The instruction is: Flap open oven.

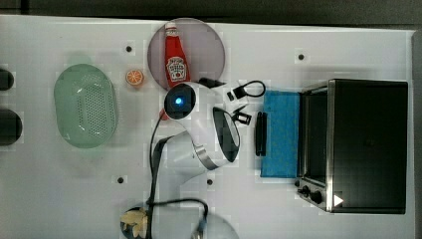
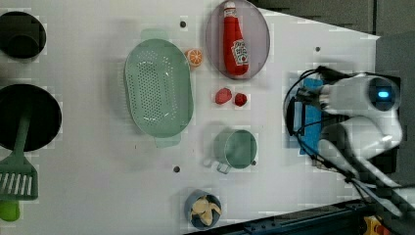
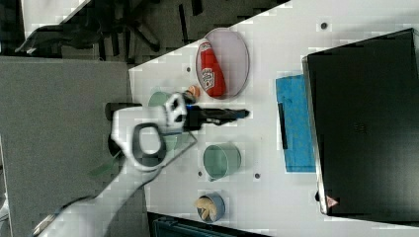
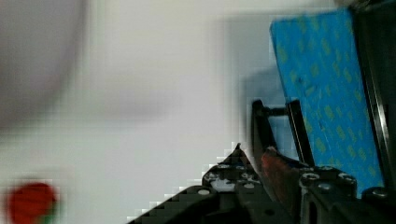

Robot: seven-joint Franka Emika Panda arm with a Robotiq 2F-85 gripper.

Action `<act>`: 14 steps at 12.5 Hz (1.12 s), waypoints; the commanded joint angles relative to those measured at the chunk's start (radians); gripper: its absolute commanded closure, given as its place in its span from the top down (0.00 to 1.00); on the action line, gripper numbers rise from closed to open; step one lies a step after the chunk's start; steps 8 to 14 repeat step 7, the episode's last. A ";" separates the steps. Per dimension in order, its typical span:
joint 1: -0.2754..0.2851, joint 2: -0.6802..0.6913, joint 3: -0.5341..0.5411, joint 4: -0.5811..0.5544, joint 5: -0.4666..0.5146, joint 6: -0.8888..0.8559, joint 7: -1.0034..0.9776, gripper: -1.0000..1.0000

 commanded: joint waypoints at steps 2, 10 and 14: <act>-0.030 -0.163 -0.010 0.022 0.212 -0.088 0.063 0.17; -0.033 -0.331 -0.013 0.083 0.391 -0.296 0.072 0.17; -0.033 -0.331 -0.013 0.083 0.391 -0.296 0.072 0.17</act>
